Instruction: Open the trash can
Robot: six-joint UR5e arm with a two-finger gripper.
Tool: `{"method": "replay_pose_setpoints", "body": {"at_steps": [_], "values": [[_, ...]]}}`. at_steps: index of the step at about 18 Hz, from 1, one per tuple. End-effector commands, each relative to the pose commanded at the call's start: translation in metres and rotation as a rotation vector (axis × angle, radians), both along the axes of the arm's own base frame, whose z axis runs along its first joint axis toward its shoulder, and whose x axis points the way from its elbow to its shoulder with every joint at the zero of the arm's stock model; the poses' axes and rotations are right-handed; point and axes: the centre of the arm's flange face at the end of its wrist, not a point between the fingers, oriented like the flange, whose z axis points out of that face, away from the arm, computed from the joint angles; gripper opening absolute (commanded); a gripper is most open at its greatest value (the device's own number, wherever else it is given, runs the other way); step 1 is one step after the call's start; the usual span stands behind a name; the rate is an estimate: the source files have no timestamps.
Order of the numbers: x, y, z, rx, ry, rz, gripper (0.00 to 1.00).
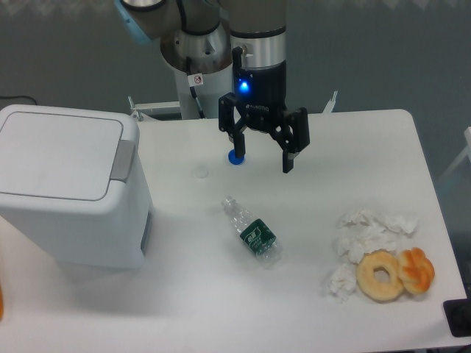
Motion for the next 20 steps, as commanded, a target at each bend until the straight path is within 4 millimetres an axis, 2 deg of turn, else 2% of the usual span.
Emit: {"method": "replay_pose_setpoints", "body": {"at_steps": [7,10,15,17,20], "values": [[-0.001,0.002,0.0,0.013,-0.005,-0.004,1.0],[-0.001,0.006,0.002,0.069,-0.048,-0.016,1.0],[-0.001,0.014,0.018,0.201,-0.191,0.158,1.0],[-0.003,0.019,0.012,0.211,-0.232,0.201,1.0],[0.002,0.024,0.014,0.251,-0.296,0.238,1.0]]}}
